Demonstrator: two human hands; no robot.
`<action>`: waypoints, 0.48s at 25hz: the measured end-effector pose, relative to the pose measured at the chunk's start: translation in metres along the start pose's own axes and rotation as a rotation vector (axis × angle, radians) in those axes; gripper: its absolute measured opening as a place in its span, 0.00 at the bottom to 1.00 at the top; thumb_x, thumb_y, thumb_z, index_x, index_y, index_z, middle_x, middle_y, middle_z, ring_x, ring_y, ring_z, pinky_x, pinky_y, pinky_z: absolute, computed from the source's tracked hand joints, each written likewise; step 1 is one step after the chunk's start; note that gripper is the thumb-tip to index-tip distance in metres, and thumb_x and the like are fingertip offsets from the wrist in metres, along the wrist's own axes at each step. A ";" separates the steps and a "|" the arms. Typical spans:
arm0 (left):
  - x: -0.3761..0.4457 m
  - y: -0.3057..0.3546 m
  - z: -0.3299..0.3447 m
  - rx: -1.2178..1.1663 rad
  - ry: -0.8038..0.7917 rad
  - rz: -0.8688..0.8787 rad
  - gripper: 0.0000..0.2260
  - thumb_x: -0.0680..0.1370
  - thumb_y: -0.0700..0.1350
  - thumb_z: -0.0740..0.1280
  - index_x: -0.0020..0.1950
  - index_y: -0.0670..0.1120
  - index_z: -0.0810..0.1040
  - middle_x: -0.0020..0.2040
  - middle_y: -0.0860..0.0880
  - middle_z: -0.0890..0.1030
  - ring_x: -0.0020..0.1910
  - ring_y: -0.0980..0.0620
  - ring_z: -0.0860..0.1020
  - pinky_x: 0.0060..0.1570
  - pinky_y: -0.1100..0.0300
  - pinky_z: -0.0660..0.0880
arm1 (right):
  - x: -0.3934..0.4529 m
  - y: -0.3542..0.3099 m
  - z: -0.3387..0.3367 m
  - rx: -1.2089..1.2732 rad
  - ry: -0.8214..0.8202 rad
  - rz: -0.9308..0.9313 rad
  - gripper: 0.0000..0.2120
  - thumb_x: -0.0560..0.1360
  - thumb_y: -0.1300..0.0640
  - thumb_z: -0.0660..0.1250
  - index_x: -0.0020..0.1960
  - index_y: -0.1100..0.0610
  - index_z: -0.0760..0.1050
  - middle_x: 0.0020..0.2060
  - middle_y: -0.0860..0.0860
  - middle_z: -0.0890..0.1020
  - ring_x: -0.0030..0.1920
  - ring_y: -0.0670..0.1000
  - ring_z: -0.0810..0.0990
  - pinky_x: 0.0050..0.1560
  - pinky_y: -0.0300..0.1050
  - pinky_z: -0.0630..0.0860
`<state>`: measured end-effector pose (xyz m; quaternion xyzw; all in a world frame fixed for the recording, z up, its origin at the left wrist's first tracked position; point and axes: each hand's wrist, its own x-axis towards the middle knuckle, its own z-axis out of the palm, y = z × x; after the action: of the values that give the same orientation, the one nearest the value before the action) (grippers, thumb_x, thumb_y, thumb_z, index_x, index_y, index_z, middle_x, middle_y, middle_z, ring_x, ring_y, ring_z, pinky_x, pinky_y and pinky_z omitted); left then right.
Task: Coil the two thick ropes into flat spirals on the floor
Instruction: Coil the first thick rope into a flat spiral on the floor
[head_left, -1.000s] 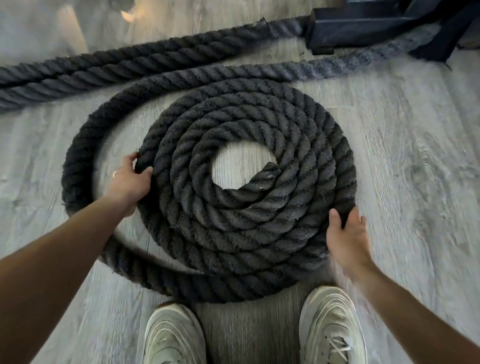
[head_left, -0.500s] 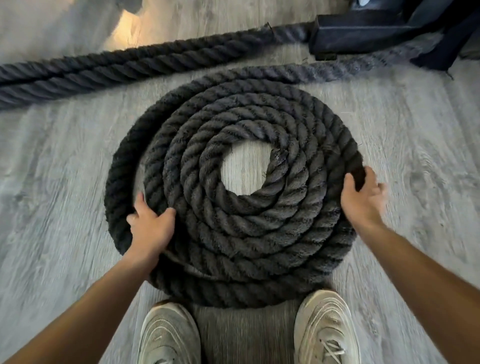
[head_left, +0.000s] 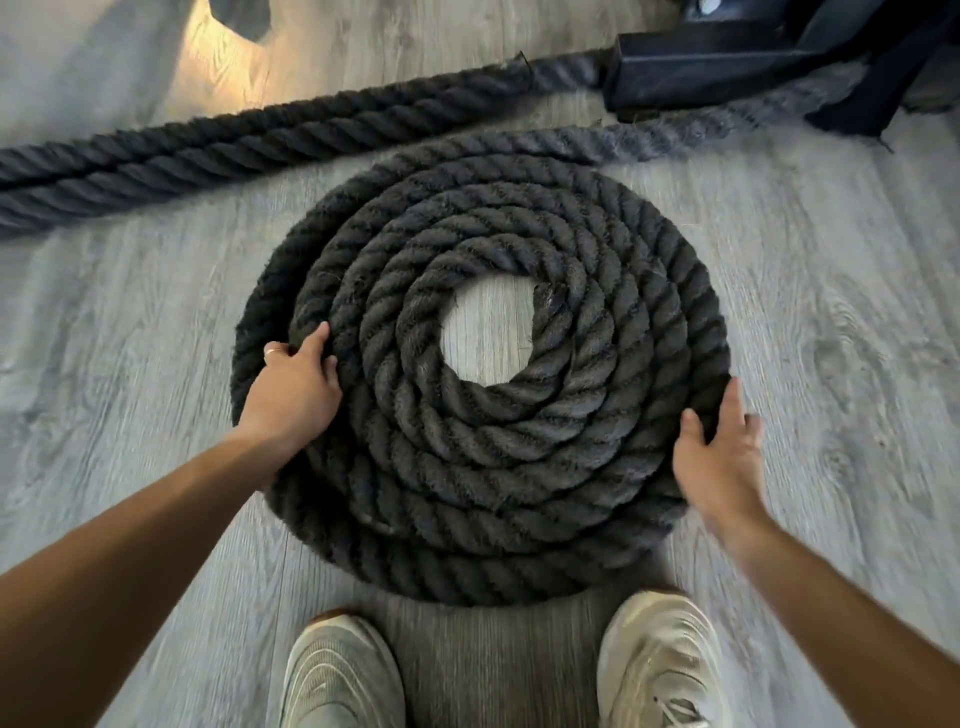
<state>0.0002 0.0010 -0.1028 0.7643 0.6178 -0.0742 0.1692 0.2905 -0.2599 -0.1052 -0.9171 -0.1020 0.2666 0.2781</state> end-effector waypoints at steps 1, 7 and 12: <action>-0.007 0.005 0.002 0.104 -0.005 0.002 0.25 0.85 0.50 0.55 0.83 0.49 0.58 0.73 0.27 0.64 0.58 0.27 0.78 0.59 0.41 0.74 | 0.022 -0.005 -0.004 -0.021 0.005 -0.018 0.31 0.85 0.50 0.57 0.83 0.43 0.46 0.81 0.56 0.54 0.77 0.64 0.61 0.70 0.55 0.66; -0.029 0.061 -0.001 0.328 -0.082 0.136 0.27 0.84 0.56 0.56 0.80 0.44 0.62 0.69 0.32 0.71 0.58 0.32 0.79 0.50 0.46 0.76 | 0.144 -0.038 -0.046 -0.152 0.035 -0.086 0.28 0.82 0.48 0.62 0.81 0.44 0.59 0.76 0.58 0.68 0.68 0.64 0.75 0.63 0.50 0.74; -0.017 0.062 -0.018 0.283 0.023 0.234 0.23 0.80 0.60 0.63 0.69 0.48 0.76 0.56 0.37 0.79 0.53 0.35 0.80 0.49 0.46 0.79 | 0.066 -0.025 -0.019 -0.207 0.150 -0.083 0.33 0.79 0.36 0.57 0.81 0.44 0.53 0.80 0.58 0.53 0.79 0.66 0.51 0.75 0.67 0.55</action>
<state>0.0543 -0.0197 -0.0703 0.8480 0.5098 -0.1316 0.0602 0.3552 -0.2261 -0.1058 -0.9533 -0.1458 0.1734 0.1997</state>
